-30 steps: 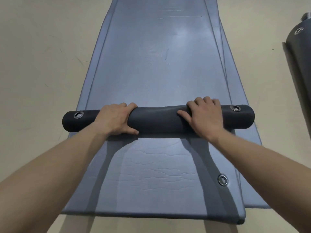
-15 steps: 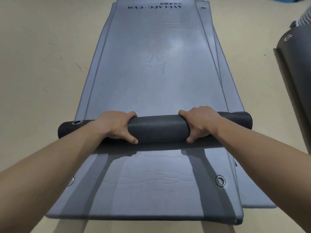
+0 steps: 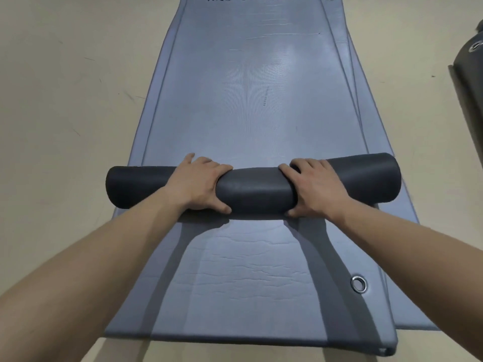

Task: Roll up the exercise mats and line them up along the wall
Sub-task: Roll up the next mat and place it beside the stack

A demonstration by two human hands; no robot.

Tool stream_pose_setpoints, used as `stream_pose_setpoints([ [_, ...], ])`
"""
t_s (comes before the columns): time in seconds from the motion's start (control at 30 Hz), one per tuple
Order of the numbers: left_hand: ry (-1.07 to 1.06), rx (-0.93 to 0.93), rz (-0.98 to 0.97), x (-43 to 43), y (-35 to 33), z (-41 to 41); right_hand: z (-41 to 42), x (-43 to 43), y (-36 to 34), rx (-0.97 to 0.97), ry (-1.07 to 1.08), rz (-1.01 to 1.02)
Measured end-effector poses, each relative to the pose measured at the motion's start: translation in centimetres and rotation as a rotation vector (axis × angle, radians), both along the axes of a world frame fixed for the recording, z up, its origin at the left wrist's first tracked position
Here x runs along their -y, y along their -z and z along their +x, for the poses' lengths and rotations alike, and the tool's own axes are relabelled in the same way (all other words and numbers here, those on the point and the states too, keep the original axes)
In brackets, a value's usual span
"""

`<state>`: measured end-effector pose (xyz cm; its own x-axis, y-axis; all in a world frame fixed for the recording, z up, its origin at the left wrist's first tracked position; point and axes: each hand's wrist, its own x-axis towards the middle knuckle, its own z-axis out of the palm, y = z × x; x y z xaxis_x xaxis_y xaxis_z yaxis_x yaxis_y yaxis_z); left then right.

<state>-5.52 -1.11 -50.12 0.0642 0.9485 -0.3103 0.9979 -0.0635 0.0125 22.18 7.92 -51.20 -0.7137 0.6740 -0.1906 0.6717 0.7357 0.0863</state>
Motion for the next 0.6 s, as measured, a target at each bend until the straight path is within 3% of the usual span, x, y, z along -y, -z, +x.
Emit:
stream_pose_setpoints([
  [0.07,-0.023,-0.166,0.149,2.3,0.9,0.0,-0.9,-0.9,-0.9,0.024,0.013,-0.095],
  [0.17,-0.029,-0.213,0.201,3.9,1.7,-0.3,-1.7,-1.7,-2.4,0.075,0.039,-0.194],
  [0.23,-0.042,-0.13,0.11,2.6,0.5,-0.8,-2.4,-2.0,-4.1,0.108,0.075,-0.29],
  [0.4,-0.024,0.07,-0.336,1.9,-2.3,-1.2,-1.0,0.0,-6.0,0.146,0.132,-0.574],
  [0.53,-0.094,0.194,-0.454,1.1,-2.9,-1.2,1.1,5.0,-3.1,0.028,0.068,-0.046],
  [0.6,-0.117,0.217,-0.485,0.8,-3.2,-1.1,1.1,6.1,-1.6,0.04,0.054,0.07],
])
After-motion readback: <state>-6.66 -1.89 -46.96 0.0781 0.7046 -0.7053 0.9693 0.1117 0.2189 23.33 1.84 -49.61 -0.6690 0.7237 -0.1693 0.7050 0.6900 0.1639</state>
